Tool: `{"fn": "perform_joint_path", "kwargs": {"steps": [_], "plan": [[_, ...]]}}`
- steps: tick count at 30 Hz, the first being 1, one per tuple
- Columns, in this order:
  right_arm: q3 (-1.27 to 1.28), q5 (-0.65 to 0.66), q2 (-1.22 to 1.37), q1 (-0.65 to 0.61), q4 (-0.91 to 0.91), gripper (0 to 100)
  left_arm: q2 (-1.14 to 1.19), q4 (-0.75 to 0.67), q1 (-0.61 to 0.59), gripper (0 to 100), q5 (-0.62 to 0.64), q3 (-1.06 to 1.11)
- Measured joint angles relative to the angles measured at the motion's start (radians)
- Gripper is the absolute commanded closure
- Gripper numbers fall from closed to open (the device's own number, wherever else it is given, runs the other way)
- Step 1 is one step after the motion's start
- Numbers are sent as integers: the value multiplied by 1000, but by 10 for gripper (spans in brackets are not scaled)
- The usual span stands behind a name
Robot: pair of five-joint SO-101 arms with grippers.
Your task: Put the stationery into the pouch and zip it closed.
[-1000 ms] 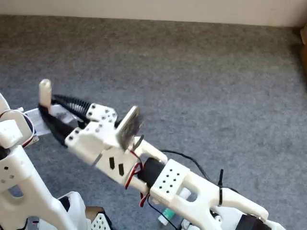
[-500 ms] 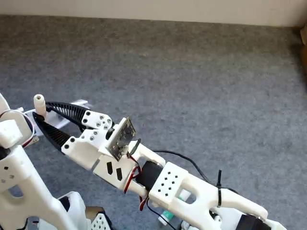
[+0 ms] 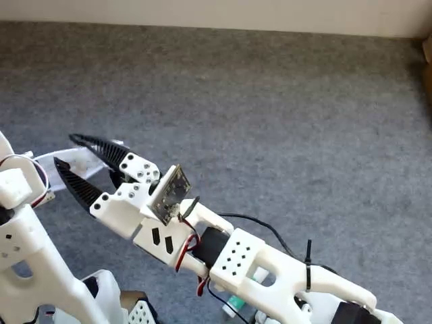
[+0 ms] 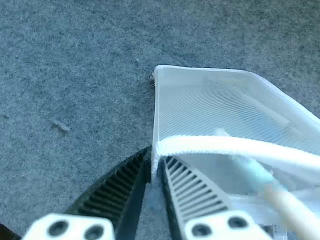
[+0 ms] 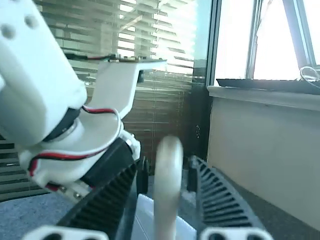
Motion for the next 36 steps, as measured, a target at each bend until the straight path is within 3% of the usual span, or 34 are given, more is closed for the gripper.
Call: {"fn": "perform_joint_path", "kwargs": {"steps": [19,28,36], "plan": [[0,0,0,5,0,840,0,0,0,989,0,0],[0,0,-38,242,0,840,0,0,-15,989,0,0],[0,0,-180,305,140,840,0,-8,-15,989,0,3]]}}
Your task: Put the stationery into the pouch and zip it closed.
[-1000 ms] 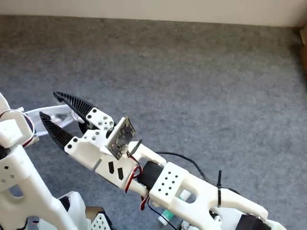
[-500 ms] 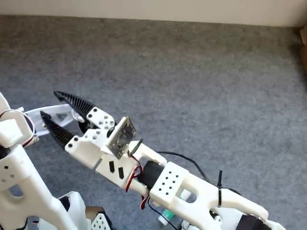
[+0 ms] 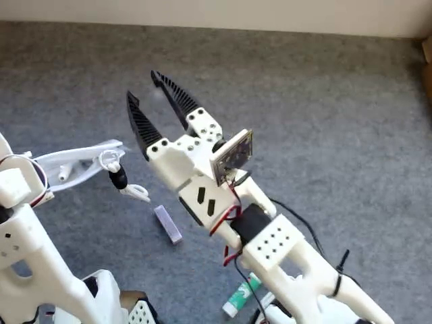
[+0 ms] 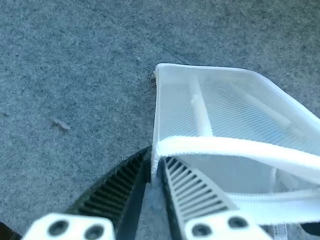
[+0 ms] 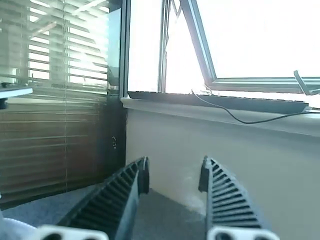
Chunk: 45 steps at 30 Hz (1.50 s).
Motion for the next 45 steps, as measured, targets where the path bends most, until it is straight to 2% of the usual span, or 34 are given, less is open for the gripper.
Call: {"fn": "perform_joint_path", "kwargs": {"steps": [7,13,18,23,30,33,45], "plan": [[135,0,-209,28,195,840,0,-9,-2,989,0,0],[339,0,-354,35,207,840,0,-9,-3,989,0,0],[391,0,-358,35,209,840,0,-9,-3,990,0,0],[384,-23,-233,35,301,840,0,-9,-5,989,2,0],[196,-109,6,35,560,840,12,-49,-126,989,46,0],[147,-114,80,15,638,840,12,-58,-135,989,48,0],[66,-114,318,-126,744,840,14,-63,-141,989,49,2]]}}
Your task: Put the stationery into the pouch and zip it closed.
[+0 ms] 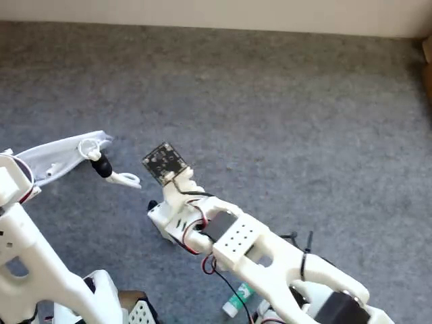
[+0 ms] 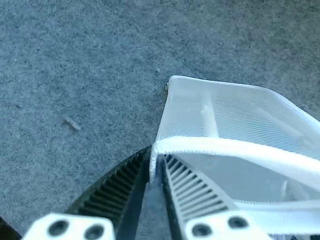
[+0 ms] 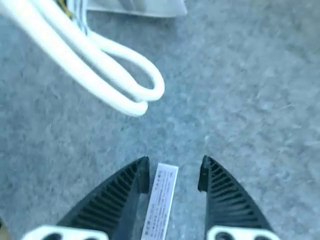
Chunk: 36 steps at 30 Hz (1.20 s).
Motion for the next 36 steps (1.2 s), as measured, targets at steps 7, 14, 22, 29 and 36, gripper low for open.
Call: {"fn": "perform_joint_path", "kwargs": {"steps": [7,14,22,29,36], "plan": [[-198,-3,184,0,222,840,0,0,0,989,0,0],[-318,-3,325,-14,325,840,0,0,0,989,0,0],[-336,-3,423,-84,325,840,0,0,0,989,0,0],[-448,-3,566,-81,331,840,0,0,0,989,0,0],[-463,-3,583,-66,333,954,0,0,0,989,0,0]]}}
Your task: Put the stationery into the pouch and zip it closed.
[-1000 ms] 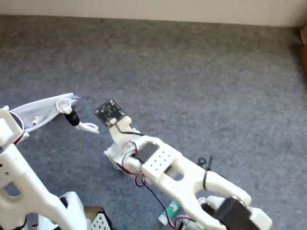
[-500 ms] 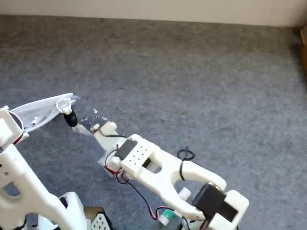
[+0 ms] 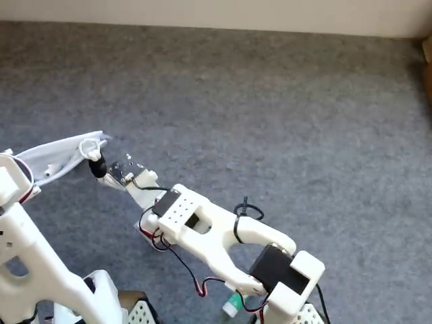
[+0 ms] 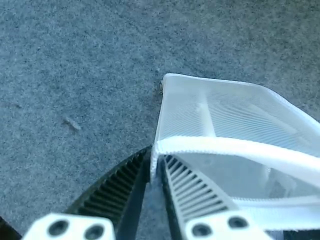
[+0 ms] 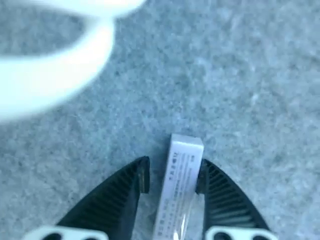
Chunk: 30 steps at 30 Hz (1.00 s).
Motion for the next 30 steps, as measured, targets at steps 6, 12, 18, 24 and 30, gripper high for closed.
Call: {"fn": "perform_joint_path", "kwargs": {"steps": [6,12,18,24,30], "plan": [[-2,0,2,14,0,994,0,0,0,989,0,0],[-3,0,2,14,26,994,0,0,0,989,0,0],[-48,0,5,12,107,994,0,0,0,989,0,0],[-48,0,-71,44,123,994,0,0,0,989,0,0],[-48,0,-115,150,123,994,0,0,32,989,0,0]]}}
